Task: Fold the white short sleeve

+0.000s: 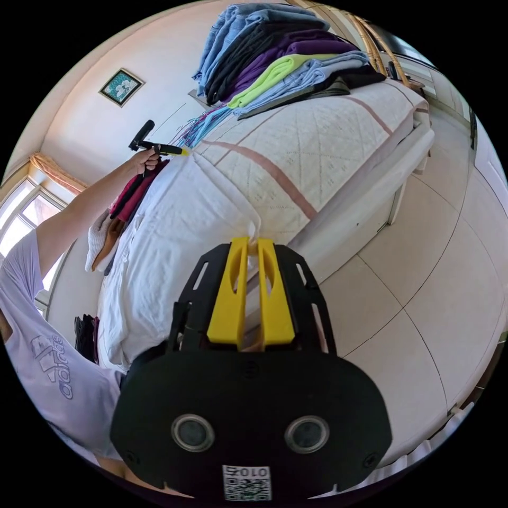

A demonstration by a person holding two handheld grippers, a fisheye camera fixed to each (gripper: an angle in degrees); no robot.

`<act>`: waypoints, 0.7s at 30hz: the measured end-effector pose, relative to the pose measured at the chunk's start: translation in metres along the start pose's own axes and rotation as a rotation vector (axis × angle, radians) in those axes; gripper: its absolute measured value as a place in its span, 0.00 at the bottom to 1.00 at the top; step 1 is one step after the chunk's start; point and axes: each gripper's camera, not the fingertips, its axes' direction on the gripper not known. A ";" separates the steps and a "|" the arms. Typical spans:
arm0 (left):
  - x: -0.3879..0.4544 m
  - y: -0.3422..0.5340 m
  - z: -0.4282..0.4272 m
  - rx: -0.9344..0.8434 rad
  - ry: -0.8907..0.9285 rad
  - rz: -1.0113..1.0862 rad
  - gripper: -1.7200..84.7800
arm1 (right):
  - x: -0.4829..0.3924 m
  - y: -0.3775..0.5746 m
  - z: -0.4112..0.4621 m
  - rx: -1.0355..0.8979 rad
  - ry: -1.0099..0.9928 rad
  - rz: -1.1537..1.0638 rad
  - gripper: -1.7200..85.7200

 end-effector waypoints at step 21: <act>0.099 0.254 -0.168 0.179 -0.115 0.577 0.02 | -0.289 0.125 -0.132 0.105 0.074 -0.723 0.07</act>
